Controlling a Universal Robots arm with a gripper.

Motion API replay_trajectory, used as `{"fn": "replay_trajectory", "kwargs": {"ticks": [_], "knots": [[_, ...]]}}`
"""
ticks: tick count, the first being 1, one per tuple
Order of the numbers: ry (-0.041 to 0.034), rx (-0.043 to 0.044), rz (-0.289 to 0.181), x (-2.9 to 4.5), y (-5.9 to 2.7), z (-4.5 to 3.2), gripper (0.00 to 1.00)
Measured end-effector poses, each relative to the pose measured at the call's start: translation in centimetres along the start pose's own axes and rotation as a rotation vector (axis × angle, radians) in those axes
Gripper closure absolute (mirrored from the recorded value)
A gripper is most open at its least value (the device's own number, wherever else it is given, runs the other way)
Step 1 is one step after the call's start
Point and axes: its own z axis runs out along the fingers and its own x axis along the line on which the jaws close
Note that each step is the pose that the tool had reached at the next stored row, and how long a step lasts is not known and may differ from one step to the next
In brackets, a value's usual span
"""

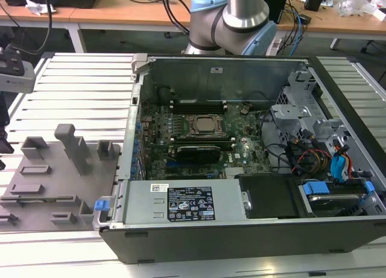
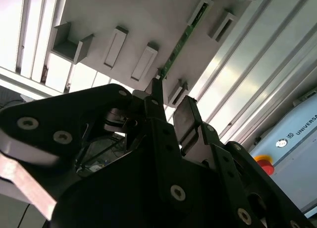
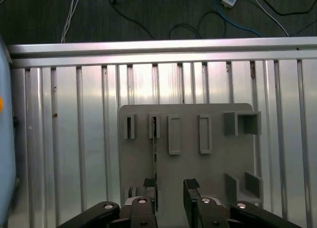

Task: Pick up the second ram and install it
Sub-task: 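Pick up the second ram and move it above second insertion slot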

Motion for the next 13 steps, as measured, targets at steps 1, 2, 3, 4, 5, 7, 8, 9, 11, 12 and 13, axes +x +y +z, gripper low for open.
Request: {"fn": "replay_trajectory", "kwargs": {"ticks": [1, 2, 3, 4, 5, 7, 8, 9, 11, 12, 13], "knots": [[-0.0001, -0.0001, 0.0, 0.0, 0.0, 0.06, 0.64], [0.0, 0.0, 0.0, 0.0, -0.01, 0.2, 0.64], [0.0, 0.0, 0.0, 0.01, -0.02, 0.34, 0.64], [-0.0001, 0.0, 0.0, 0.01, -0.02, 0.42, 0.64], [-0.0001, 0.0001, 0.0, 0.01, -0.02, 0.5, 0.64], [-0.0001, 0.0, 0.0, 0.02, -0.04, 0.78, 0.64], [-0.0001, 0.0, 0.0, 0.02, -0.04, 0.95, 0.64], [0.0, 0.0, 0.0, 0.03, -0.05, 1.15, 0.64], [-0.0001, 0.0, 0.0, 0.03, -0.06, 1.3, 0.64], [-0.0001, 0.0001, 0.0, 0.03, -0.06, 1.44, 0.64], [-0.0001, 0.0001, 0.0, 0.03, -0.07, 1.56, 0.64]]}}
